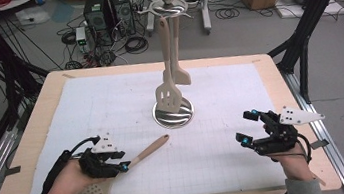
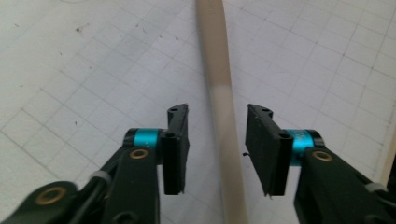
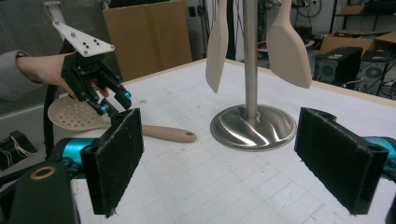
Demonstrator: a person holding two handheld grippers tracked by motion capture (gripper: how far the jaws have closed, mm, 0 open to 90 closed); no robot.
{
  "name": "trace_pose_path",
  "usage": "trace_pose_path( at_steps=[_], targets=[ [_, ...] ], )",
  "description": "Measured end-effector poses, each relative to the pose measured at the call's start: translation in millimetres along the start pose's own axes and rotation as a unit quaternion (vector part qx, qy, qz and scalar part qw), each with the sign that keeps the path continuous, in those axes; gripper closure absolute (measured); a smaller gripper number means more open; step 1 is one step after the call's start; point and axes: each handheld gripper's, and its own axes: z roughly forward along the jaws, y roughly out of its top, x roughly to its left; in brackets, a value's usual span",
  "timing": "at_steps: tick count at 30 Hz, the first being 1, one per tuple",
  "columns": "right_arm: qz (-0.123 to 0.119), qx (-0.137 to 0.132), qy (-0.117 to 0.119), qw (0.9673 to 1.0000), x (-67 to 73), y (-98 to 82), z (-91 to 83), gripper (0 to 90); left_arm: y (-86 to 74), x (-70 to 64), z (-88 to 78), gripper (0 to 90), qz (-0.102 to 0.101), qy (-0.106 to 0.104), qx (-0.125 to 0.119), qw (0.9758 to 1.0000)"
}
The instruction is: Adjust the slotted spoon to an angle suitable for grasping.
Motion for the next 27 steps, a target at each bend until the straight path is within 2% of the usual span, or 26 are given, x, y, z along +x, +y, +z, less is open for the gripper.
trace_pose_path(
  at_steps=[5,7,11,13,15,24,27],
  targets=[
    [0.0,0.002,-0.001,1.0,0.4,-0.4,-0.5,14.8,-4.0,-6.0,-1.1,39.3,0.011,-0.009,0.006,0.9999],
    [-0.001,0.0,-0.001,1.0,-0.1,-0.6,-0.6,14.8,-5.5,-8.5,-0.2,31.5,0.015,-0.007,0.01,0.9998],
    [-0.002,0.002,-0.001,1.0,0.0,-0.8,-0.1,14.8,-8.2,-12.7,2.0,24.1,-0.003,0.012,0.019,0.9997],
    [-0.001,0.003,0.0,1.0,0.2,-1.0,0.3,14.8,-9.4,-11.9,1.8,20.1,-0.01,0.013,0.026,0.9995],
    [0.0,0.005,0.001,1.0,0.1,-1.3,0.3,14.8,-11.0,-12.8,2.0,19.5,-0.022,0.014,0.03,0.9992],
    [-0.001,0.006,0.0,1.0,-0.3,-2.0,0.3,14.8,-15.5,-15.4,4.6,23.1,-0.003,0.016,0.052,0.9985],
    [-0.001,0.006,0.0,1.0,-0.2,-2.1,0.6,14.8,-15.6,-14.9,6.3,23.7,-0.006,0.019,0.053,0.9984]
  ],
)
